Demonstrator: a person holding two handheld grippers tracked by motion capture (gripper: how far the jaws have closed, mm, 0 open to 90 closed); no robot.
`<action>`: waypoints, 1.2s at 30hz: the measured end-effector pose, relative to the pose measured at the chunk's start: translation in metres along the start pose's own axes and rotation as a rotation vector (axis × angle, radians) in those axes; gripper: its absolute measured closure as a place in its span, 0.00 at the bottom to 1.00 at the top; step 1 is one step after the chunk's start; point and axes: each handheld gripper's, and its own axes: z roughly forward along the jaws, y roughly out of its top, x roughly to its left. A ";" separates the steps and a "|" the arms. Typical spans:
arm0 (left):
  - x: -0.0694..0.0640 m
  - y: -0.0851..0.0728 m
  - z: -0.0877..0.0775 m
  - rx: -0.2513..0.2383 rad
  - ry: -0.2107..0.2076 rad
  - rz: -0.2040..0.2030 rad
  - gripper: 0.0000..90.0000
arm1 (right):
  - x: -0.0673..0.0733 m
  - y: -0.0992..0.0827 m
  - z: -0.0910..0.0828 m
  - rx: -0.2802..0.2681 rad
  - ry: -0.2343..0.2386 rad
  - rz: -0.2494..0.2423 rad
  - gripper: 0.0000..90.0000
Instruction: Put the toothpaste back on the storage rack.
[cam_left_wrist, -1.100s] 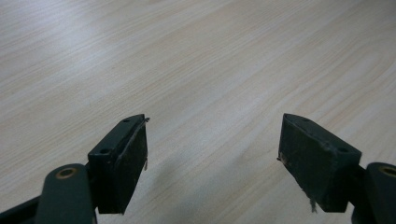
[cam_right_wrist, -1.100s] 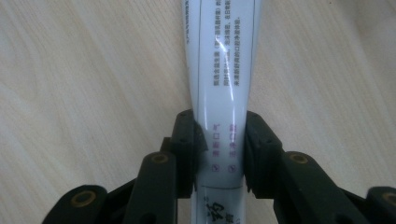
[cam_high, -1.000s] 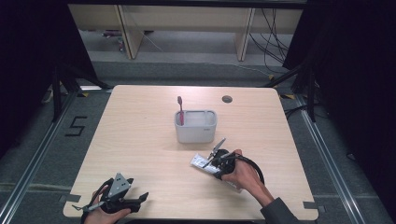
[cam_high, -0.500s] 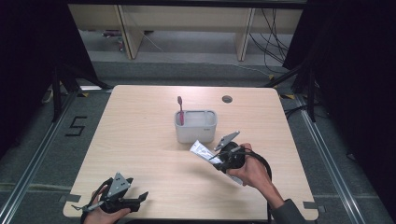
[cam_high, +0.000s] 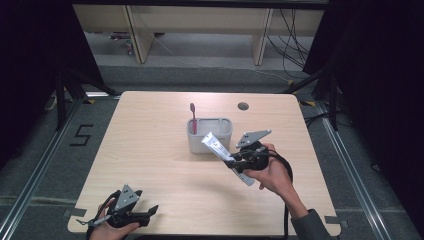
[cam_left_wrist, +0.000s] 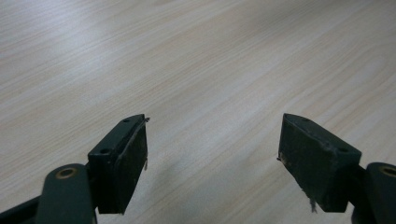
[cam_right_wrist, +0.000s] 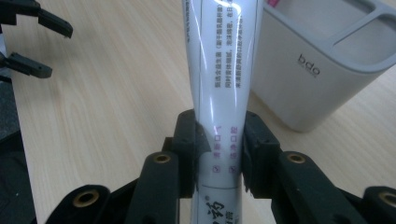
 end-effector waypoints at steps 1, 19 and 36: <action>0.000 0.000 0.000 0.001 0.002 0.000 0.26 | -0.002 0.002 0.000 0.006 0.007 -0.005 0.78; -0.001 0.000 0.001 -0.014 0.003 -0.017 0.26 | -0.019 0.028 0.002 -0.165 0.028 0.027 0.78; 0.000 0.000 0.001 -0.007 -0.008 0.002 0.26 | -0.033 0.054 0.004 -0.284 -0.007 0.055 0.78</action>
